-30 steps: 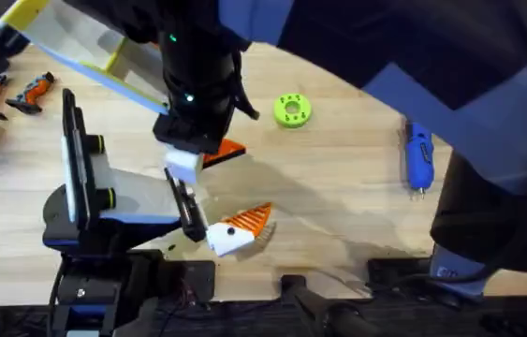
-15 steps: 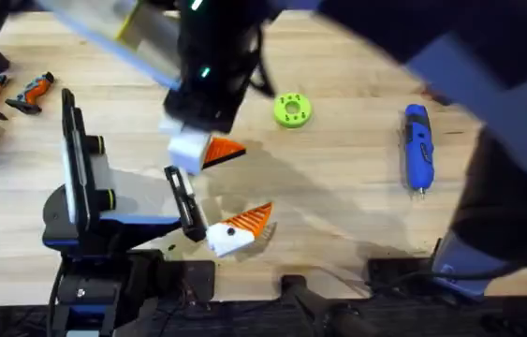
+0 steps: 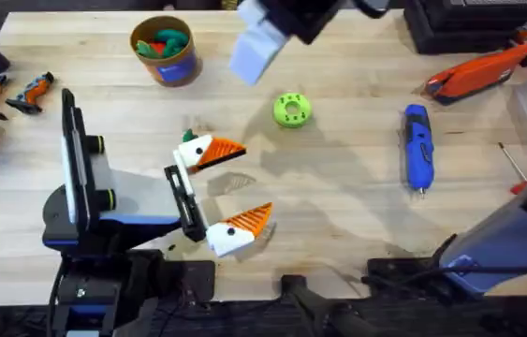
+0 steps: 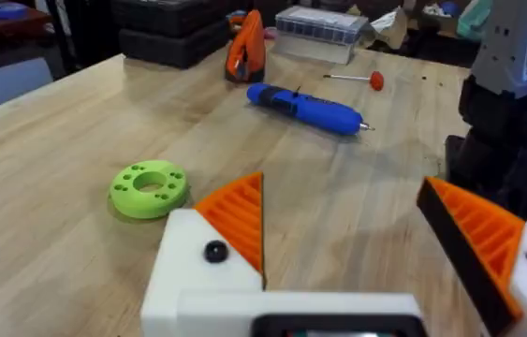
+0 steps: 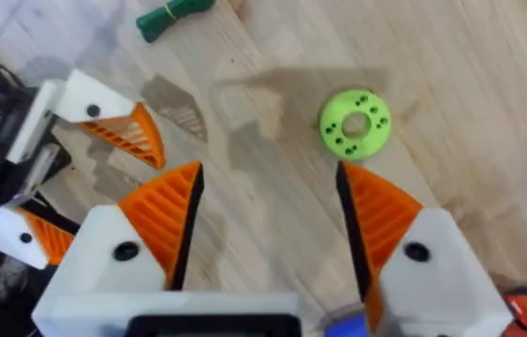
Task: Pick up the gripper from the table and insert it into the empty holder that is missing its gripper. Then pick up a screw, insert it into the mounting hole, and use the screwdriver to tighten it. Finally, clean up the table by picking up the vegetable and placing it into the bucket.
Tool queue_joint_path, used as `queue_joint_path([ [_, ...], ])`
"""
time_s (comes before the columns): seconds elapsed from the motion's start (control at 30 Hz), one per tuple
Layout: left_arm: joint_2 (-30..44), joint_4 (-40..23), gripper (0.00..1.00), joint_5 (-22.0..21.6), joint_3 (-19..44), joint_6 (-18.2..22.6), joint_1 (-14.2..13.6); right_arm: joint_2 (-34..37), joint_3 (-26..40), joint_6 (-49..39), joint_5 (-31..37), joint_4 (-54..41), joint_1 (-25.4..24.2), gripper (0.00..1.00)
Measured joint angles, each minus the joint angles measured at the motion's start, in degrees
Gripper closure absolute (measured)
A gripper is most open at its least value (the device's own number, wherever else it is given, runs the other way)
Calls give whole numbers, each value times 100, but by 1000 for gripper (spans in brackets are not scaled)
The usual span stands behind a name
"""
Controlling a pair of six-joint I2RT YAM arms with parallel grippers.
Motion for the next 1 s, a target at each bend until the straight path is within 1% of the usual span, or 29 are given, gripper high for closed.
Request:
queue_joint_path([
  [0.07,-2,0,15,0,0,1,0,-183,-283,70,0,52,-143,179],
  [0.13,-2,0,15,-2,0,0,0,-444,-714,181,-3,205,-303,178],
  [0.23,-2,0,15,0,0,2,0,-907,-1488,418,-3,588,-578,178],
  [0.33,-2,2,15,0,0,2,0,-1516,-2487,727,-7,1068,-925,177],
  [0.47,0,0,15,-2,0,2,0,-2398,-3817,1179,-3,1504,-1591,179],
  [0.6,-2,0,15,0,0,2,0,-3120,-4857,1535,0,1648,-2464,177],
  [0.77,0,0,15,-1,0,2,0,-3648,-5747,1778,0,1692,-3529,177],
  [0.87,-2,0,15,0,0,2,0,-3900,-6130,1852,1,1850,-4056,177],
  [1.0,0,0,15,0,0,2,0,-4115,-6535,1883,0,2153,-4605,177],
])
